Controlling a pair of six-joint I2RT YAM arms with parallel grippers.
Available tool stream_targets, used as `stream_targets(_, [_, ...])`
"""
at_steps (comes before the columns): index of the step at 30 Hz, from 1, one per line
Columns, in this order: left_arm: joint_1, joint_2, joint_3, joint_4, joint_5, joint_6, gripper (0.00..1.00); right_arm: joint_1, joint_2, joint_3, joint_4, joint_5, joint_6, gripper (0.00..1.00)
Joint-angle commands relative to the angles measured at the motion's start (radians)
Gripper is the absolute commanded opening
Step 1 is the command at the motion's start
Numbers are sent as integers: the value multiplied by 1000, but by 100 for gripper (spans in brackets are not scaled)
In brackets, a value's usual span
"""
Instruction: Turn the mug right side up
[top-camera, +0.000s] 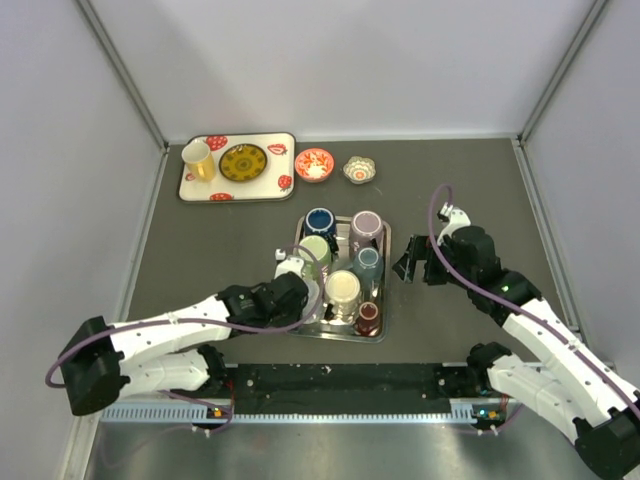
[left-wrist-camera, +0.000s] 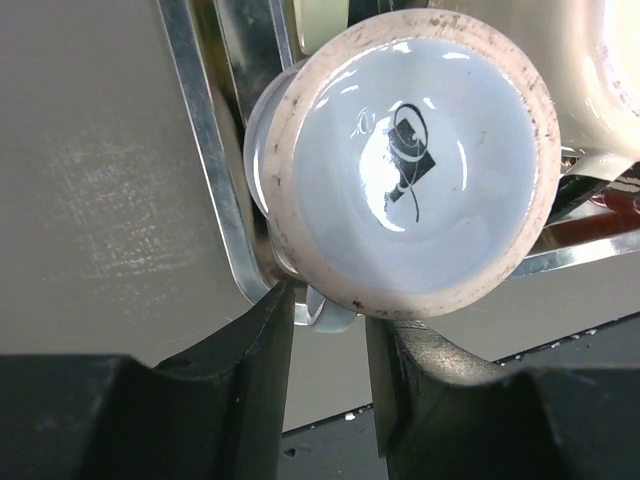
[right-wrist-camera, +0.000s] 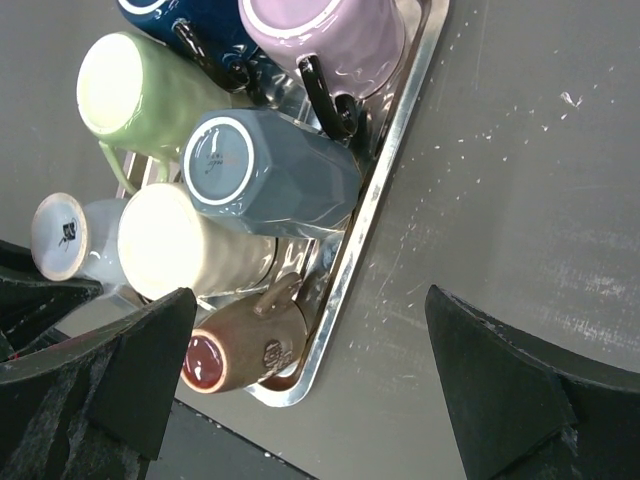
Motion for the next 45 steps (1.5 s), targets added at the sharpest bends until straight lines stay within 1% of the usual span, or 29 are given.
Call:
stream_targets(1, [5, -32, -17, 78, -108, -10, 40, -2, -17, -4, 20, -9, 11, 99])
stream_targets(5, [5, -46, -44, 124, -94, -2, 39, -2, -17, -7, 20, -9, 12, 99])
stream_targets(9, [5, -40, -61, 154, -74, 9, 27, -2, -17, -8, 20, -11, 12, 99])
stream_targets(10, [5, -39, -67, 167, -66, 10, 21, -2, -16, -10, 20, -11, 14, 99])
stream_targets(12, [5, -35, -72, 173, -56, 9, 16, -2, -13, -5, 18, -11, 14, 99])
stream_targets(13, [5, -35, -77, 177, -56, 9, 10, -2, -12, -5, 16, -12, 15, 99])
stream_targets(16, [3, -51, -83, 175, -45, 13, 0, -2, -12, 0, 15, -16, 14, 99])
stream_targets(21, [-6, -137, -89, 130, -37, 18, 0, -4, -11, 0, 15, -22, 12, 99])
stream_targets(25, [-29, -212, -71, 93, 32, 38, 0, -2, -12, 0, 15, -28, 6, 99])
stream_targets(29, [-79, -267, -6, 3, 64, 53, 0, -2, -16, 7, 13, -40, 3, 99])
stream_targets(31, [-116, -279, 55, -69, 64, 52, 0, -1, -19, 18, 12, -58, 8, 99])
stream_targets(33, [-158, -318, 125, -117, 44, 46, 0, -1, -22, 32, 13, -94, 18, 99])
stream_targets(37, [-172, -387, 247, -129, -5, 52, 0, 16, -39, 76, 36, -132, 34, 99])
stream_targets(41, [-172, -361, 371, -175, -57, 82, 0, 21, -54, 110, 44, -155, 48, 99])
stream_targets(42, [-172, -362, 395, -175, -72, 85, 0, 21, -60, 115, 50, -182, 60, 98])
stream_targets(43, [-172, -368, 402, -160, -112, 85, 0, 21, -63, 118, 59, -201, 69, 97])
stream_targets(44, [-172, -390, 400, -98, -132, 87, 0, 21, -71, 115, 72, -225, 81, 97])
stream_targets(45, [-172, -407, 370, -39, -160, 92, 0, 21, -84, 112, 96, -288, 112, 95])
